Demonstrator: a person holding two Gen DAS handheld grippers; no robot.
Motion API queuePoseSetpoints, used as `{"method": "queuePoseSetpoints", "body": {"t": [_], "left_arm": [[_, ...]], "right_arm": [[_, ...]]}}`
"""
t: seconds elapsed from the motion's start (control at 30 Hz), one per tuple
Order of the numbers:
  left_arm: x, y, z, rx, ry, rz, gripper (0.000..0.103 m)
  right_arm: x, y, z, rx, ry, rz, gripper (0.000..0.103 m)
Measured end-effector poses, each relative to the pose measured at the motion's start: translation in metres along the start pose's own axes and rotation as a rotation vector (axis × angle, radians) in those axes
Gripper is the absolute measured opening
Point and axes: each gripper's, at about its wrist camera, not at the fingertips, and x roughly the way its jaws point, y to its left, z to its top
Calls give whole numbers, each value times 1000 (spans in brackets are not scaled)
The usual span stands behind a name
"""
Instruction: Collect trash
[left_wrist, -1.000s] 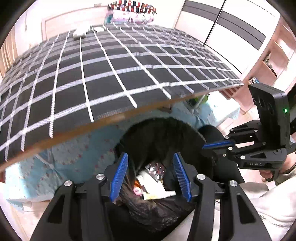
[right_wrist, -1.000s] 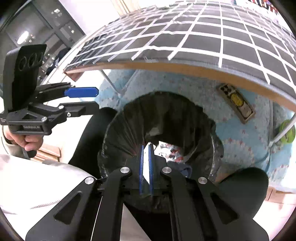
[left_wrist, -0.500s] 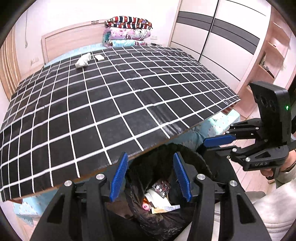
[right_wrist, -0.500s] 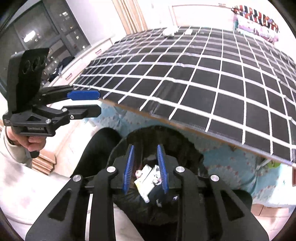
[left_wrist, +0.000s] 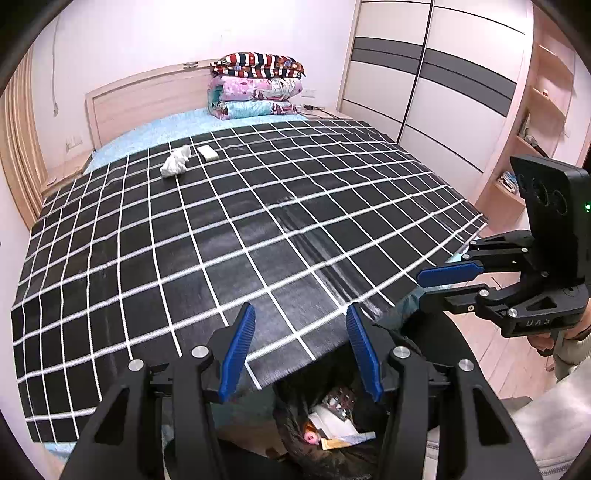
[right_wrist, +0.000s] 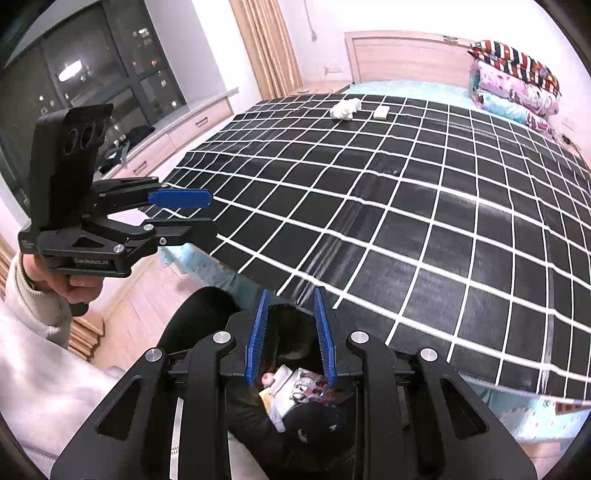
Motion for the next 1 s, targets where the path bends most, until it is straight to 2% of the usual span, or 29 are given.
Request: {"method": "queuePoseSetpoints", "body": {"t": [0.57,0.67,0.73,0.9,1.0], "left_arm": [[18,45,48,8,-39,50,49],[25,53,57,10,-41,55,49],[29,60,64,10,-45,61,49],[39,79,82,2,-58,72,49],[48,93,95,-5,-61,86,49]], "right_arm": [[17,-17,53,-45,-40,-44,30],[24,-21,63,-53,-39,-54,32],[29,-25,72,-60,-42,-65,40],[39,-35,93,-66,-56,-85,40],[47,-43,109,-61,-68,-97,45]]}}
